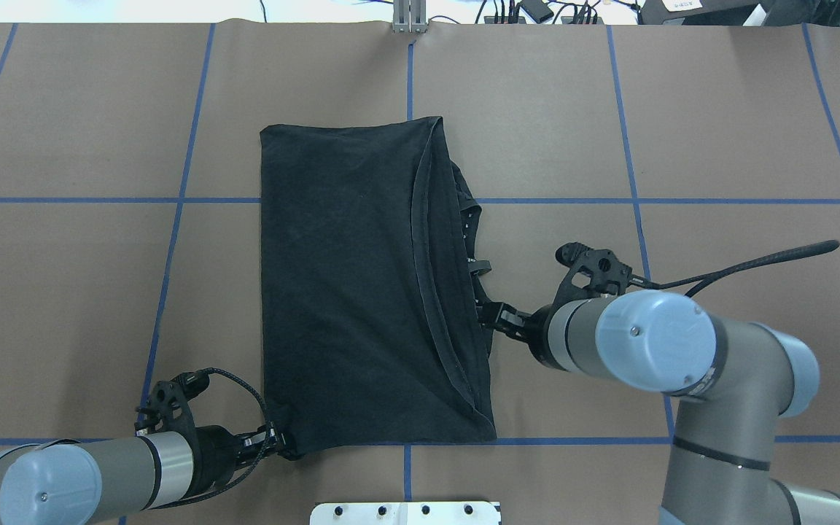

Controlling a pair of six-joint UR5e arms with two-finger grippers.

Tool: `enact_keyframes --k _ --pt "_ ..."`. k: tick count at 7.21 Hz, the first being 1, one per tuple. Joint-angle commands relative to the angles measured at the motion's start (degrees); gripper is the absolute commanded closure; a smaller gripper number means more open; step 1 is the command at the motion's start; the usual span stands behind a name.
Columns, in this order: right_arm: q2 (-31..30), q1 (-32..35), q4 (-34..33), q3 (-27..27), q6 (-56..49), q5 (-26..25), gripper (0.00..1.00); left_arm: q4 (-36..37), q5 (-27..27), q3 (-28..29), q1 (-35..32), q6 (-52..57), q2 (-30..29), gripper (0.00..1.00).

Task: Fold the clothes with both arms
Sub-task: 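Move the left gripper to the bundle's near end while the right gripper grasps its side, then close both grippers on the near end of the black bundle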

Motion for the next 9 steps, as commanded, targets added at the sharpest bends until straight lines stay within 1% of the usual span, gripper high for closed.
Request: enact_keyframes --k 1,2,3,4,5,6,7,8,9 --pt "1.4 -4.9 0.2 -3.0 3.1 -5.8 0.01 0.0 -0.1 -0.1 0.0 0.0 -0.1 1.00" --pt "1.6 -6.4 2.5 -4.9 4.2 -8.4 0.02 0.0 -0.1 -0.1 0.0 0.0 -0.1 1.00" --pt "1.7 -7.3 9.4 -9.0 4.6 -10.2 0.06 -0.1 -0.1 -0.1 0.0 0.0 -0.1 1.00" --pt "1.7 -7.3 10.7 -10.1 4.6 -10.2 0.20 0.0 -0.1 -0.1 0.0 0.0 -0.1 1.00" --pt "1.7 -7.3 10.4 -10.1 4.6 -10.2 0.32 -0.1 -0.1 -0.1 0.0 0.0 -0.1 1.00" --pt "1.7 -7.3 10.3 -10.1 4.6 -10.2 0.35 -0.1 -0.1 0.0 0.0 0.0 -0.1 1.00" --pt "1.7 -7.4 10.3 -10.1 4.5 -10.2 0.45 -0.1 -0.1 -0.1 0.0 0.0 0.0 1.00" --pt "1.7 -7.5 10.1 -10.2 4.5 -10.2 0.47 -0.1 0.0 -0.1 0.0 0.0 0.0 1.00" --pt "1.6 -7.5 10.1 -10.3 4.4 -10.3 0.47 -0.1 0.0 -0.1 0.0 0.0 0.0 1.00"
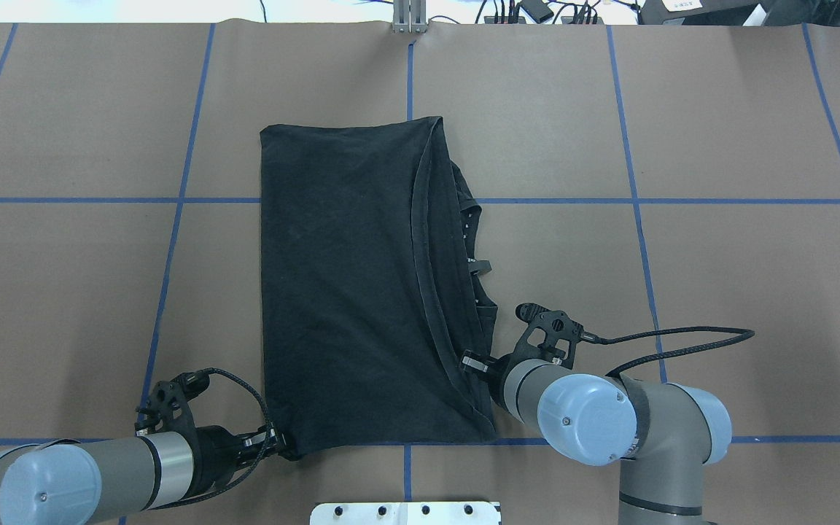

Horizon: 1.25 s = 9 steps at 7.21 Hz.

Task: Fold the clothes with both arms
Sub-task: 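Close both grippers on the near end of the black bundle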

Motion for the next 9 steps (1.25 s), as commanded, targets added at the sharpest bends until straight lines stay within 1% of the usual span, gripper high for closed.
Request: enact_keyframes --k 1,3,5,6,8,9 --pt "0.0 0.1 -0.5 -0.4 -0.1 -0.1 0.47 0.0 0.0 0.0 0.0 0.0 0.0 1.00" --pt "2.5 0.2 -2.9 -1.4 -0.1 -0.1 0.47 0.0 0.0 0.0 0.0 0.0 0.0 1.00" --pt "2.6 0.1 -3.0 -1.9 -0.1 -0.1 0.47 0.0 -0.1 0.0 0.0 0.0 0.0 1.00" --pt "2.6 0.1 -3.0 -1.9 -0.2 -0.1 0.51 0.0 -0.1 0.0 0.0 0.0 0.1 1.00" --pt "2.7 0.1 -3.0 -1.9 -0.4 0.0 0.73 0.0 -0.1 0.0 0.0 0.0 0.2 1.00" --pt "2.7 0.1 -3.0 -1.9 -0.5 0.0 0.87 0.0 -0.1 0.0 0.0 0.1 0.2 1.00"
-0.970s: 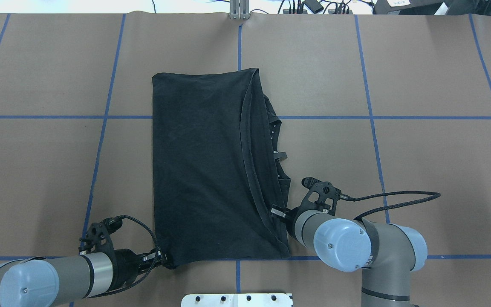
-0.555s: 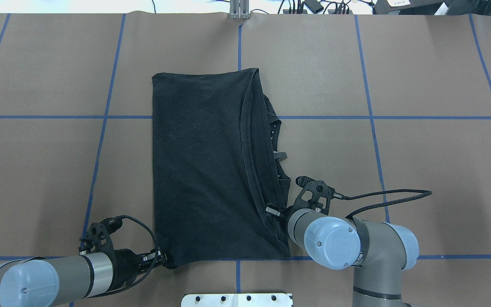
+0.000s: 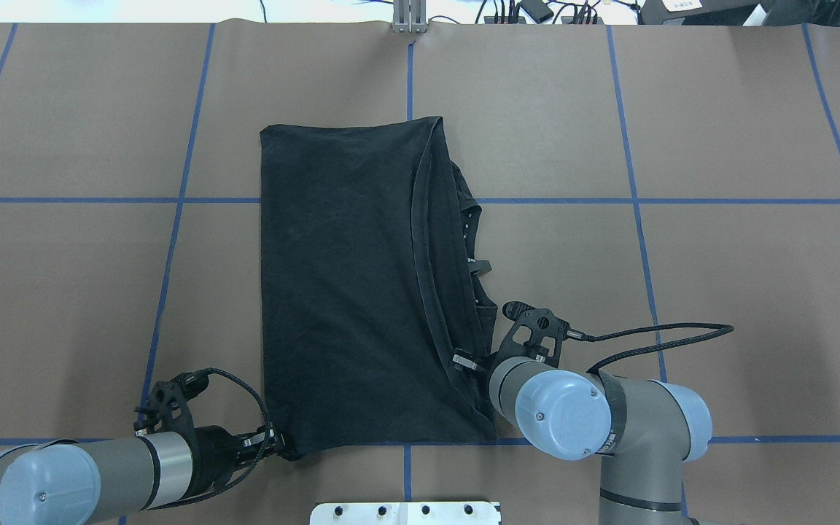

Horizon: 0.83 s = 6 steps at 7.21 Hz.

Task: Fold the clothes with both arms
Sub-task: 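Close both grippers on the near end of the black bundle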

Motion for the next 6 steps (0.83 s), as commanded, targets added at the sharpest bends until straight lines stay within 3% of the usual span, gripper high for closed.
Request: enact_keyframes --k 1,2,4,6 --pt "0.0 0.0 0.0 0.1 -0.1 0.1 0.89 0.0 0.0 0.0 0.0 0.0 0.0 1.00" --pt "0.0 0.1 0.0 0.2 -0.2 0.1 1.00 0.0 0.0 0.0 0.0 0.1 0.1 1.00" --pt "0.0 0.3 -1.1 1.6 -0.3 0.9 1.00 0.0 -0.1 -0.4 0.0 0.1 0.1 1.00" --pt "-0.9 -0.9 -5.0 7.3 -0.3 3.0 1.00 0.0 -0.9 -1.9 0.0 0.5 0.2 1.00"
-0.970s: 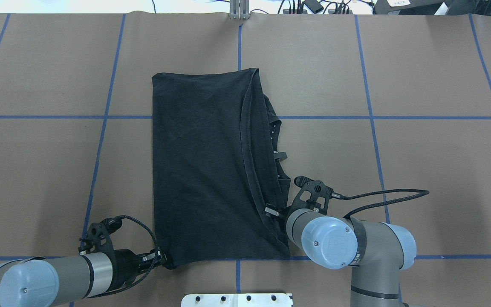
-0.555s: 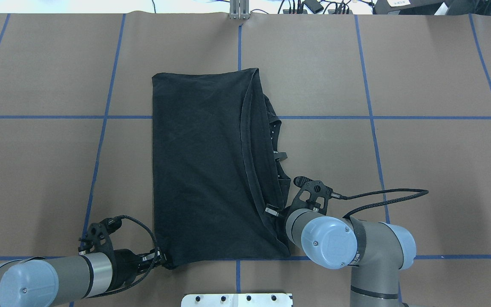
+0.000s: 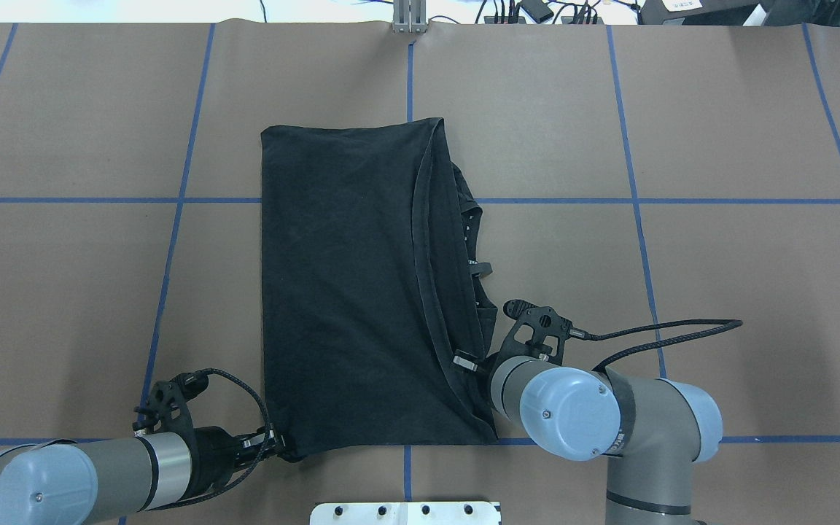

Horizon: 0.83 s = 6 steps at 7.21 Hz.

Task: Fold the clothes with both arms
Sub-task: 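Close both grippers on the near end of the black bundle, then lift the near end with both grippers and fold it away from the robot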

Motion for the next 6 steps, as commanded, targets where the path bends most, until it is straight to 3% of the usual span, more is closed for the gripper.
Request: enact_keyframes --k 1,4,6 --pt "-0.6 -3.4 -6.1 7.2 0.0 1.1 1.00 0.0 -2.4 -3.9 0.0 0.2 1.0 1.00" --pt "-1.5 -7.6 -16.0 19.2 0.1 1.1 1.00 0.2 -4.7 -14.3 2.1 0.2 5.4 1.00" --pt "-1.3 -3.2 -18.1 19.9 -0.1 3.0 1.00 2.2 -9.8 -14.8 -2.0 0.5 4.9 1.00"
